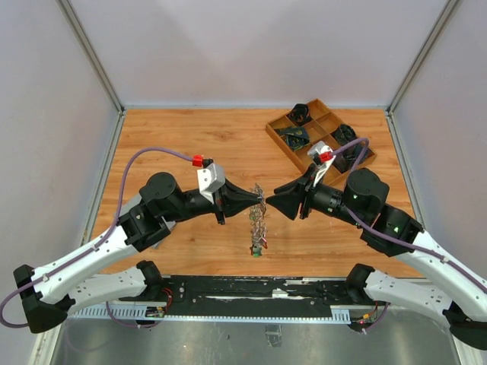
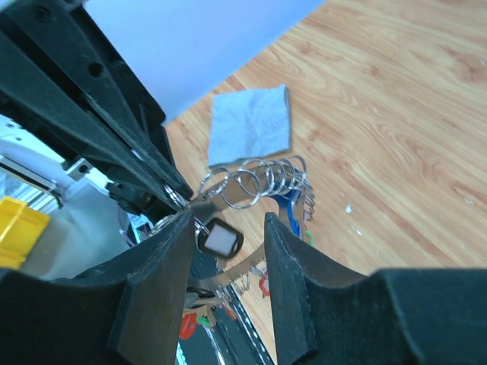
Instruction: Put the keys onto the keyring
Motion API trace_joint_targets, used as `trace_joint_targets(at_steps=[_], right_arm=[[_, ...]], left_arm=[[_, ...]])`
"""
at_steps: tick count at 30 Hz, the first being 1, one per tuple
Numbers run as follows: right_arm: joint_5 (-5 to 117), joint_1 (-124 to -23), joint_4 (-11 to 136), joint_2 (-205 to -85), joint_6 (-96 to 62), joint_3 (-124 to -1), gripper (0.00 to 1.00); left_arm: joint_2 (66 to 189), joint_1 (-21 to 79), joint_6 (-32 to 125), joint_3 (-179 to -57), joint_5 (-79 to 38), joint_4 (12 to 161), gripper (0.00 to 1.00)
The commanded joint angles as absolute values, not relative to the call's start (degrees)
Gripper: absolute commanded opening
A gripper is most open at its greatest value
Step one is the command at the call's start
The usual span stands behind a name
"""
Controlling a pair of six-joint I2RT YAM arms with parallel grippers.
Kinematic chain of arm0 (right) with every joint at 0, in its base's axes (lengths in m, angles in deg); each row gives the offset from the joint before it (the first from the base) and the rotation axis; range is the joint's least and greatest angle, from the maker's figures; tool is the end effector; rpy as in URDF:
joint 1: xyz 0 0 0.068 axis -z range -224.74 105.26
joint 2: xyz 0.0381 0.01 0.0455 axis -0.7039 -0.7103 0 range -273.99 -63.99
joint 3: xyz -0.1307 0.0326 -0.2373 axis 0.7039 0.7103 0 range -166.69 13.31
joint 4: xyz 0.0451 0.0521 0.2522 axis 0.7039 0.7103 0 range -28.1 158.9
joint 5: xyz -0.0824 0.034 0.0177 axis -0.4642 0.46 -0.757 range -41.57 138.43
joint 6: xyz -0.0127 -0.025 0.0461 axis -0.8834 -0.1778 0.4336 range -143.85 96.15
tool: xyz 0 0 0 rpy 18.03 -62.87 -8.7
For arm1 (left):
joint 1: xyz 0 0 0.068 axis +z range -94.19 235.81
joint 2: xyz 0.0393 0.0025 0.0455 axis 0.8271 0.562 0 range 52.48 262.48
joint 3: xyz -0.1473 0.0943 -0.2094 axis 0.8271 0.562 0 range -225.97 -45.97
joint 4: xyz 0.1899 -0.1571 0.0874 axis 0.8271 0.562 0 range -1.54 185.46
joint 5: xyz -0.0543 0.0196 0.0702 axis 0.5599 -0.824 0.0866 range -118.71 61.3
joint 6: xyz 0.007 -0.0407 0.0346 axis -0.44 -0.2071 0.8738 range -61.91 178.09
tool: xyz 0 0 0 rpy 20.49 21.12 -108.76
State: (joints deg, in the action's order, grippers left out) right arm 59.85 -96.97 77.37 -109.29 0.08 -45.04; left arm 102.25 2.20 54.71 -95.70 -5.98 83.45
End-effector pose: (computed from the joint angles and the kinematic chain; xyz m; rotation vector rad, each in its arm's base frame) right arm 0.0975 0.1373 0.4103 -0.5867 1.6455 1.1648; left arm 0.1082 -0.1700 0.3842 0.9680 1.2625 -1.0831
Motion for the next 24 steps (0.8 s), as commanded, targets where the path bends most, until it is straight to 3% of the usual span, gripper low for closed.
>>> trace_joint_targets(at_steps=[1, 11, 24], right_arm=[[65.1, -97.7, 66.4, -107.7, 1.7, -43.2, 0.41], [72.4, -97.7, 64.4, -106.0, -10.3, -41.7, 0.30], [77.9, -97.7, 61.3, -106.9, -11.8, -41.6, 0.22]], left_arm=[[100.1, 1.8, 52.1, -95.4, -6.0, 75.2, 0.01], [99.2, 1.8, 45.7, -93.5, -0.4, 67.2, 0.00], [100.1, 1.8, 45.2, -94.0, 0.9, 66.6, 0.01]])
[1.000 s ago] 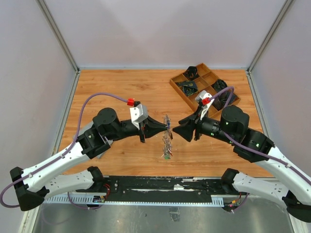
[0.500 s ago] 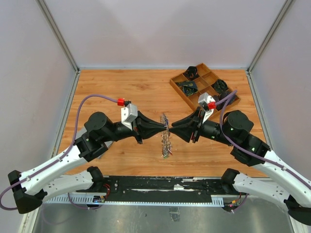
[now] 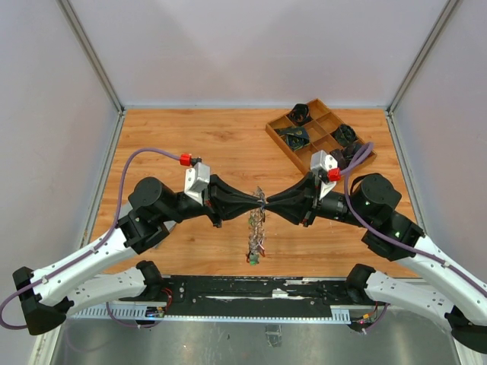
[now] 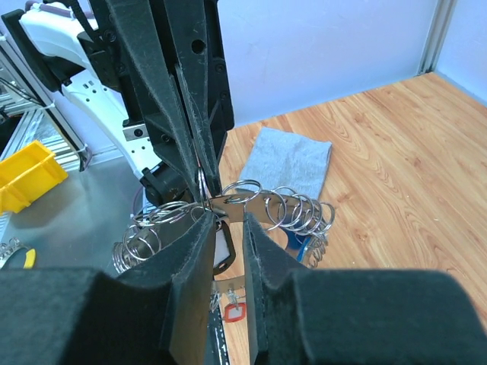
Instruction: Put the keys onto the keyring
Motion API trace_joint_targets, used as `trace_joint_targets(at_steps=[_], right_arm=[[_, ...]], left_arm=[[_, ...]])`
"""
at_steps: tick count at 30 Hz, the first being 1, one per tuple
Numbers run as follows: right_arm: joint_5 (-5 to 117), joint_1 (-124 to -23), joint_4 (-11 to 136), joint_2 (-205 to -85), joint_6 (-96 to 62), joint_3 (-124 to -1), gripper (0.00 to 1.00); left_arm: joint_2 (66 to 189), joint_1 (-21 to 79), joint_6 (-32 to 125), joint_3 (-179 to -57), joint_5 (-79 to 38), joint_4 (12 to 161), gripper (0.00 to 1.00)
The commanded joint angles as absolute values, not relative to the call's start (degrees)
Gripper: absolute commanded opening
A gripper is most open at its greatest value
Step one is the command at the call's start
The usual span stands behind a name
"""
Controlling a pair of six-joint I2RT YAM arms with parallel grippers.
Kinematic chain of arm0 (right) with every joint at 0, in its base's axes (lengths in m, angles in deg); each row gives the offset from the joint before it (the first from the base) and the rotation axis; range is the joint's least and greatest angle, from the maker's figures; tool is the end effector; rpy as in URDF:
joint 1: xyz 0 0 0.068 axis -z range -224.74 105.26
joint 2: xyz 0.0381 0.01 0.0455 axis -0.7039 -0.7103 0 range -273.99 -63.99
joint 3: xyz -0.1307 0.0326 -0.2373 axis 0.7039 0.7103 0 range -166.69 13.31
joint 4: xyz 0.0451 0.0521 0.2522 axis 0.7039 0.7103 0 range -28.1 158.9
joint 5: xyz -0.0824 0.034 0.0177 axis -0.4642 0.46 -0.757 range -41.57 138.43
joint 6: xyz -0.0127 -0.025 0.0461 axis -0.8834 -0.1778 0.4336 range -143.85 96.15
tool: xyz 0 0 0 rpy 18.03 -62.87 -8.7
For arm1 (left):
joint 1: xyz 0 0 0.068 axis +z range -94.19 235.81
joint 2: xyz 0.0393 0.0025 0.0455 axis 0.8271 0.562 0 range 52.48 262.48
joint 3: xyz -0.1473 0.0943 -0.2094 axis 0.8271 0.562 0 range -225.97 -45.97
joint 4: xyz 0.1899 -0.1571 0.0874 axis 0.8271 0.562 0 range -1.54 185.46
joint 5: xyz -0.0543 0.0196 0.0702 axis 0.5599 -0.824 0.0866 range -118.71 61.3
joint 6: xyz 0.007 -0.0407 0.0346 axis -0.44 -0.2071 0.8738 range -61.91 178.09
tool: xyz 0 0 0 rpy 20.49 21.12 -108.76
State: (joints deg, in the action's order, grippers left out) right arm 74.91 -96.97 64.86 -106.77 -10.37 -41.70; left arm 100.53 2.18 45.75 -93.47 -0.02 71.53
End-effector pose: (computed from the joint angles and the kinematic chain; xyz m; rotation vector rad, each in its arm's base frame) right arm 0.0839 0.1342 0.4204 -0.8875 1.2748 1.2512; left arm 0.0989 -0.1632 0.3972 0.9160 1.1109 -1.2835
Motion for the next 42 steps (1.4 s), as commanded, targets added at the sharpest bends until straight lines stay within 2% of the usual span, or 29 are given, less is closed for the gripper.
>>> trace_joint_targets(at_steps=[1, 25, 32, 37, 42], right_arm=[[78.2, -97.7, 60.9, -106.9, -11.8, -41.6, 0.22], [81.1, -97.7, 58.2, -106.6, -12.2, -40.4, 0.21], [81.3, -97.7, 58.3, -107.5, -12.3, -40.7, 0.14], [81.6, -97.7, 58.7, -108.0, -12.4, -41.2, 0.01], [82.1, -97.7, 63.9, -108.8, -15.5, -44.7, 0.01]], left_arm=[[100.1, 1.8, 45.2, -94.0, 0.9, 66.5, 0.01], [100.1, 1.8, 45.0, -93.9, 0.2, 66.8, 0.01], [100.2, 1.8, 44.9, -94.0, 0.6, 66.7, 0.01], [100.2, 1.8, 44.8, -94.0, 0.9, 66.6, 0.00], [100.2, 1.8, 44.7, -94.1, 1.7, 66.6, 0.01]])
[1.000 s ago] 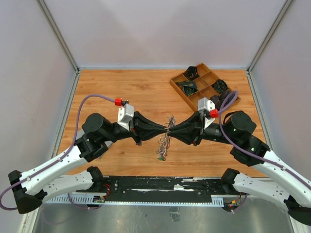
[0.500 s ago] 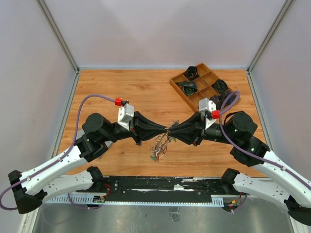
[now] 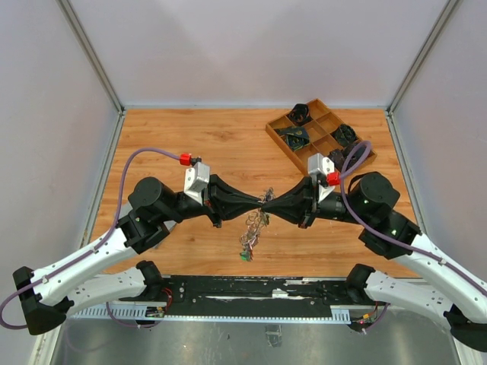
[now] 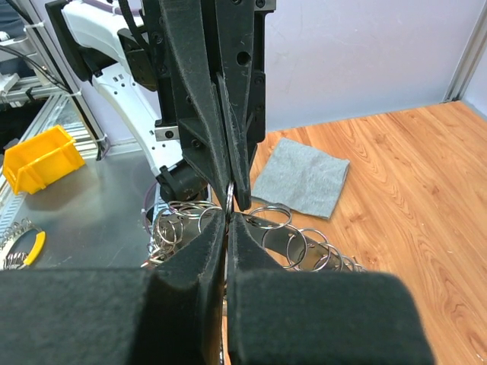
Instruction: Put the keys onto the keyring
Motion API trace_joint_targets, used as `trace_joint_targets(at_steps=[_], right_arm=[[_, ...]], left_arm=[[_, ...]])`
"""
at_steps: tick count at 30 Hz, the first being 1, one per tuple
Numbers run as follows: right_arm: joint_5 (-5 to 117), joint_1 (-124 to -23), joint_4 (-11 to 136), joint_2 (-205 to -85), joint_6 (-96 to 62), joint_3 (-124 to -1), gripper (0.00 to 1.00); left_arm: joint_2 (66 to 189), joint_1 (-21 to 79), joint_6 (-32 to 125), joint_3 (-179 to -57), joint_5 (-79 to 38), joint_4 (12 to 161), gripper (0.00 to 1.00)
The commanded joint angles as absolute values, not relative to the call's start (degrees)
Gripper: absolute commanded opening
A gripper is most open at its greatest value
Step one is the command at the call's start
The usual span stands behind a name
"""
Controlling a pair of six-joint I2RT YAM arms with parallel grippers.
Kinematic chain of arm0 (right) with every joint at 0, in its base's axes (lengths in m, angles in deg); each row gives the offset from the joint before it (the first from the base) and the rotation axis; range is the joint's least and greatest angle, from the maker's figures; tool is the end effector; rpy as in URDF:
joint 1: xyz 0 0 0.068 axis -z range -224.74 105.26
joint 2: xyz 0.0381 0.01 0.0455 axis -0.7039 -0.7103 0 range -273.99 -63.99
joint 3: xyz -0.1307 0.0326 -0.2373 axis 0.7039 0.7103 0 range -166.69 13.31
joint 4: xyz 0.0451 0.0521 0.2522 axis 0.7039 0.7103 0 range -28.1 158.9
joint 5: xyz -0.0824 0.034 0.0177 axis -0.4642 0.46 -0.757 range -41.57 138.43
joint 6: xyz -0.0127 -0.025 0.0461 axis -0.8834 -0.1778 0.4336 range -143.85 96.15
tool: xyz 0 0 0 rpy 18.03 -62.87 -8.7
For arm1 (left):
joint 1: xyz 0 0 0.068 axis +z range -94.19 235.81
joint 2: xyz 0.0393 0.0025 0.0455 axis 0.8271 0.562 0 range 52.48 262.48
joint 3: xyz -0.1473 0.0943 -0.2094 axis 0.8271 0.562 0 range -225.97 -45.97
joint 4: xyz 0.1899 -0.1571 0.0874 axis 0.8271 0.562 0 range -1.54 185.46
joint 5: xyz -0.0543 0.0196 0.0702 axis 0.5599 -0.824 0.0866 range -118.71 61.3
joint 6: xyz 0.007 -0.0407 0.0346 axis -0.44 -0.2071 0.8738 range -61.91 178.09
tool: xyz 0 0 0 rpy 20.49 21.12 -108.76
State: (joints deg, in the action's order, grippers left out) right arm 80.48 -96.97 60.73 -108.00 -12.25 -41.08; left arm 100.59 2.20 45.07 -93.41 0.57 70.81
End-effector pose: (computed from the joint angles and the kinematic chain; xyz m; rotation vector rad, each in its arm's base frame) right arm 0.0846 0.1400 0.4209 -0.9784 1.1787 1.2880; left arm 0.0986 -0.1632 0.3979 0.9168 1.1031 -1.2989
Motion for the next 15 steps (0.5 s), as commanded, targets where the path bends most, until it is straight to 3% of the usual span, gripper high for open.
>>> trace_joint_targets(at_steps=[1, 6, 15], right_arm=[[82.0, -97.7, 66.0, -109.2, -16.8, -46.0, 0.01], [82.4, -97.7, 83.8, -112.6, -26.3, -56.4, 0.01], [82.2, -97.7, 109.8, -121.7, -39.2, -73.7, 0.01]], left_arm=[[100.3, 1.8, 44.6, -94.1, 2.0, 66.7, 0.03], [100.3, 1.8, 45.5, -94.8, 3.9, 68.4, 0.20], [101.3, 1.8, 50.4, -98.7, 5.1, 76.3, 0.27]])
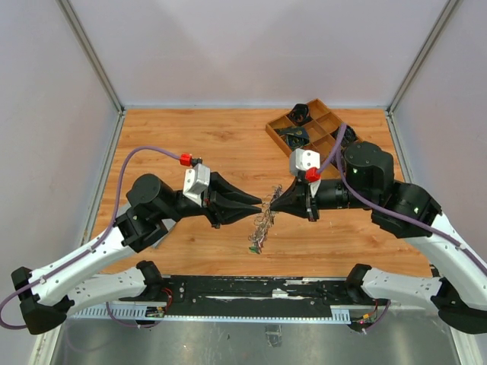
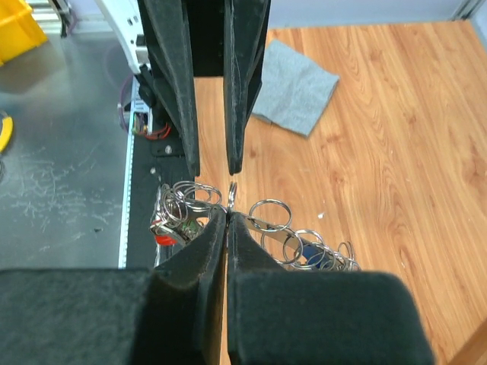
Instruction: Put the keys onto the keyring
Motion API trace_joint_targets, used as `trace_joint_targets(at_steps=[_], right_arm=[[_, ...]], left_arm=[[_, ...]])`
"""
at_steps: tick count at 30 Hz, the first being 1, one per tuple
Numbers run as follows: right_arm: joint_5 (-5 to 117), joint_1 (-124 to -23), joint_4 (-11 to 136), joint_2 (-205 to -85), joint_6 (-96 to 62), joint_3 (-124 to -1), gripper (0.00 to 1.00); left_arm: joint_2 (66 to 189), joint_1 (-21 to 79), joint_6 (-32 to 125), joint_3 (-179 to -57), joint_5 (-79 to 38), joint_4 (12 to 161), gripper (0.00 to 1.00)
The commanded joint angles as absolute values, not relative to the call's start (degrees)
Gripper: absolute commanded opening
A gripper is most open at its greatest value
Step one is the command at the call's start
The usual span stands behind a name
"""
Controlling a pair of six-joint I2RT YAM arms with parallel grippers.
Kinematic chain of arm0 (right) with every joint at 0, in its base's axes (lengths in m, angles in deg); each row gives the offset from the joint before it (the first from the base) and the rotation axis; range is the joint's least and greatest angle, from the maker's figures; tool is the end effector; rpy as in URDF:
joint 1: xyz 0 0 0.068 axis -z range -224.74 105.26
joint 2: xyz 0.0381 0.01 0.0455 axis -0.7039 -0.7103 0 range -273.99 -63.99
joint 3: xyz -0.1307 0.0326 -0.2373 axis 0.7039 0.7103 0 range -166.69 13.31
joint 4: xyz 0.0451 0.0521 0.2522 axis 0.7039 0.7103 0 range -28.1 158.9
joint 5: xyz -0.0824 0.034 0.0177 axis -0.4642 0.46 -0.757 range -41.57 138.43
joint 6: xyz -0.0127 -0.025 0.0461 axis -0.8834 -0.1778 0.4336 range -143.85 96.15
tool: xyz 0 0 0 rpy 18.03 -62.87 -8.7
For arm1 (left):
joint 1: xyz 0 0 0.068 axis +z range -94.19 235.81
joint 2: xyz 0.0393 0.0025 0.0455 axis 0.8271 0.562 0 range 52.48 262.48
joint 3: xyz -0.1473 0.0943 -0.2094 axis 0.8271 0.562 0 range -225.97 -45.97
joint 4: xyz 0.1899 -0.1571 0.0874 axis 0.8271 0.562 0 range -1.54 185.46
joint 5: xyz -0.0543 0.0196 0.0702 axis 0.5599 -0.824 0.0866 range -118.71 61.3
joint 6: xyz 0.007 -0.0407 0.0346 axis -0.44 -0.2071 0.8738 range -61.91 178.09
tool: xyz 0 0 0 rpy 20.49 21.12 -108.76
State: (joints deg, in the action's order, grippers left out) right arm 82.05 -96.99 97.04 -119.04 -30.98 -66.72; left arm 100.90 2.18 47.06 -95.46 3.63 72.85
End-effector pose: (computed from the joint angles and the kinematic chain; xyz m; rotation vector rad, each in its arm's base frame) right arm 0.0870 0.1446 0.4694 -1.2792 1.3305 1.0736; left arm 0.0964 -0.1630 0.4054 0.9806 1.0670 -1.3011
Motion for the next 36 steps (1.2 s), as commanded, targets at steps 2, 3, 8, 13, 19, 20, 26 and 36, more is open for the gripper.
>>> trace_joint_targets(at_steps=[2, 3, 8, 13, 19, 20, 26, 36], right_arm=[[81.7, -97.7, 114.9, -124.2, -40.9, -77.3, 0.01], [81.2, -97.7, 117.5, -125.6, -41.4, -79.1, 0.01], [74.8, -98.2, 129.0, -132.4, -42.4, -87.2, 0.01], [73.3, -98.9, 134.7, -136.4, -43.2, -90.5, 0.01], [73.1, -100.0, 135.3, -137.1, -43.3, -91.0, 0.01], [73.1, -100.1, 135.2, -137.2, -43.3, -90.9, 0.01], [73.4, -100.7, 134.4, -137.3, -43.4, -90.2, 0.01], [73.3, -100.9, 131.2, -136.7, -42.4, -89.0, 0.01]], left_arm=[[101.8, 1.8, 51.8, -99.6, 3.9, 78.8, 0.29], [102.2, 1.8, 52.9, -100.3, 2.7, 80.4, 0.29], [105.4, 1.8, 58.6, -103.4, -0.6, 89.4, 0.32], [107.6, 1.8, 61.3, -104.3, 0.0, 91.6, 0.37], [109.4, 1.9, 63.7, -105.4, 2.2, 93.5, 0.41], [109.6, 1.9, 64.0, -105.5, 2.6, 93.9, 0.41], [110.8, 1.9, 65.3, -106.6, 5.3, 95.2, 0.43], [112.3, 0.7, 66.0, -107.0, 6.2, 95.6, 0.43]])
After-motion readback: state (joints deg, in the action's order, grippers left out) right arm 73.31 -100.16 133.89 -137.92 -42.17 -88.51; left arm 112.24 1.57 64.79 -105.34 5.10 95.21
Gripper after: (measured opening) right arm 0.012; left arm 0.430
